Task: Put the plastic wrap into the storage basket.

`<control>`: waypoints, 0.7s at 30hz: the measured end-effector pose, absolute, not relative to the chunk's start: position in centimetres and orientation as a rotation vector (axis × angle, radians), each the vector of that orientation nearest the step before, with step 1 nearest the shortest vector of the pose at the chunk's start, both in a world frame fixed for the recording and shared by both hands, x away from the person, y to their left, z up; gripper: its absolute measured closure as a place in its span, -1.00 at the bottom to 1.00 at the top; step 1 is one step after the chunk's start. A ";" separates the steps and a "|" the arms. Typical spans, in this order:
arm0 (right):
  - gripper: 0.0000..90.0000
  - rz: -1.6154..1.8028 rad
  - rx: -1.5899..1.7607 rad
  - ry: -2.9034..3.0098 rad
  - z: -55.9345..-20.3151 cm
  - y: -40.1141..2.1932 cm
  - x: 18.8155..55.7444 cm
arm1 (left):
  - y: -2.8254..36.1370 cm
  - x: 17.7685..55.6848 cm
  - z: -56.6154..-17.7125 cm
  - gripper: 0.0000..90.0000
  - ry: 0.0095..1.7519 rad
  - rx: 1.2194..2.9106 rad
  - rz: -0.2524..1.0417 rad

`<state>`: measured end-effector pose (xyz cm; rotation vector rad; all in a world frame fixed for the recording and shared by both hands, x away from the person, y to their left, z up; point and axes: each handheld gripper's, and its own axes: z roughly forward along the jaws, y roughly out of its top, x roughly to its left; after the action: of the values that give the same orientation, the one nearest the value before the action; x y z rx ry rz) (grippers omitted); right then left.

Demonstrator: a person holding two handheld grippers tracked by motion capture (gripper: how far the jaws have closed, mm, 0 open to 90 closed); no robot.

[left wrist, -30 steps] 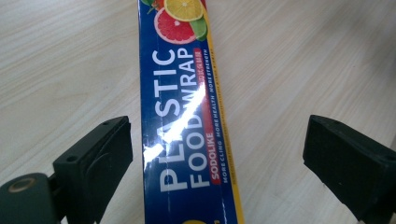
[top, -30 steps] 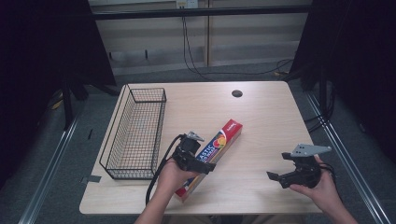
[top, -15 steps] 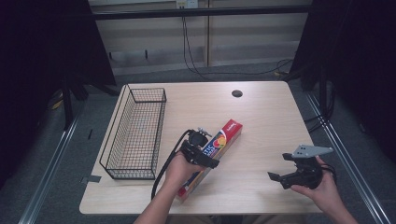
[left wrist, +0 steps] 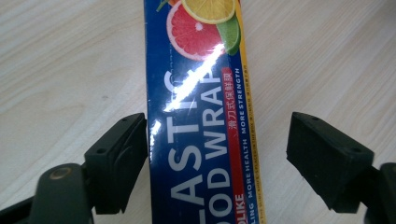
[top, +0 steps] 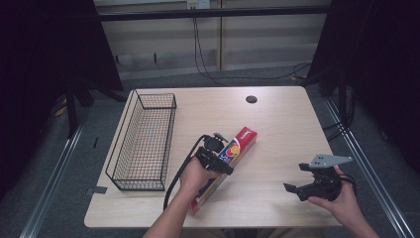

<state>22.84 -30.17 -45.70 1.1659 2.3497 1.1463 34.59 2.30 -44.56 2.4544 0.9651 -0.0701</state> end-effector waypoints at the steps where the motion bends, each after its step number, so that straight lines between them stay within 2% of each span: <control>1: -0.89 1.147 1.164 2.350 -45.7 -30.2 22.8 | 2.2 34.6 -44.7 -0.51 0.981 2.451 -0.073; 4: -0.88 1.143 1.165 2.357 -45.7 -30.2 22.8 | 2.0 34.7 -44.9 -0.47 0.992 2.456 -0.074; 9: -0.87 1.143 1.162 2.361 -45.7 -30.1 22.8 | 2.1 35.0 -45.0 -0.23 1.018 2.481 -0.051; 21: -0.86 1.136 1.163 2.366 -45.8 -30.1 22.9 | 1.6 35.3 -45.2 -0.13 1.050 2.532 -0.046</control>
<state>22.85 -30.07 -45.76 1.1626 2.3663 1.1356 35.26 1.60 -45.17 2.5317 1.0495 -0.0460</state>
